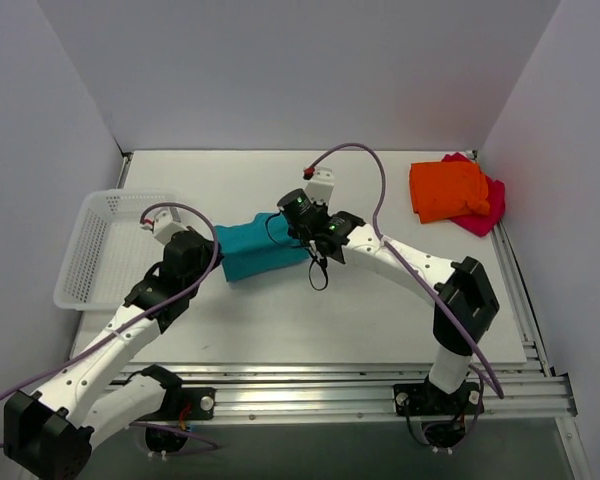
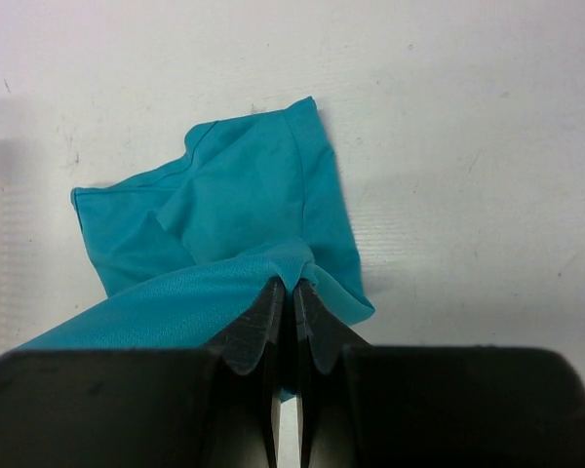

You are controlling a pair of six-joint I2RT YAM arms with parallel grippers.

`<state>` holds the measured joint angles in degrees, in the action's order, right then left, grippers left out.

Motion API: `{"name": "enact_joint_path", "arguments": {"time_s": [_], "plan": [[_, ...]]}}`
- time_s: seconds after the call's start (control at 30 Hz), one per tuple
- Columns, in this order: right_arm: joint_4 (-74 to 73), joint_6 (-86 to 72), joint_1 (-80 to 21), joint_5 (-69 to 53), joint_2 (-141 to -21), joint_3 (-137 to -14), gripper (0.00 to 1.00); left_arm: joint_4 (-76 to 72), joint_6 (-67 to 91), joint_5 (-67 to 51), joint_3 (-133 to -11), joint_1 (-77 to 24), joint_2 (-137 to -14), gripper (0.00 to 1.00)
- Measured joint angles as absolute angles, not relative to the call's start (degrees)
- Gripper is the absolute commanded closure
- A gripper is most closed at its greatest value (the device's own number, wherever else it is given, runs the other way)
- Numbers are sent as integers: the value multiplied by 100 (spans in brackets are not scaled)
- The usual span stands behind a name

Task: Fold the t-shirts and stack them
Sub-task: Fold the long partially folded tshirt into a neat square

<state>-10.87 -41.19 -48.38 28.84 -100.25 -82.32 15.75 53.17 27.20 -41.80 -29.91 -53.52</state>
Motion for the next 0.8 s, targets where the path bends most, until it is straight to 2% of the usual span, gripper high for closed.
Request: {"name": "enact_joint_path", "arguments": {"time_s": [0.2,0.37,0.4,0.43,0.47,0.5,0.53,0.6,0.67,0.8], "plan": [[-1068,-4021,-4617,2646,-10272,-8589,100,1284,5183,2353,-4254,-2652,-5730,98],[-1153,-3972,-4410,2418,-11093,-9419,100,1035,5105,2128,-4394,-2287,-6257,98],[-1186,-3944,-4351,2368,-11389,-9760,93,961,5072,2093,-4449,-2202,-6416,97],[-1238,-3922,-4294,2296,-11712,-10116,56,913,5046,2064,-4525,-2102,-6600,88],[-1288,-3909,-4228,2239,-12049,-10551,39,838,5009,2045,-4624,-1988,-6814,43],[-1361,-3830,-4143,2209,-12462,-11104,26,790,4919,2040,-4757,-1835,-7085,23],[-1385,-3774,-4036,2139,-12864,-11651,5,659,4884,1988,-4923,-1629,-7411,5],[-1485,-3732,-3760,2051,-13629,-12704,1,244,4816,1699,-5356,-1070,-8278,6],[-1522,-3723,-3531,2027,-14051,-13257,0,137,4724,1288,-6204,-541,-9384,6],[-1500,-3719,-3208,2128,-13917,-13089,0,-71,4539,552,-7500,-93,-10777,6]]}}
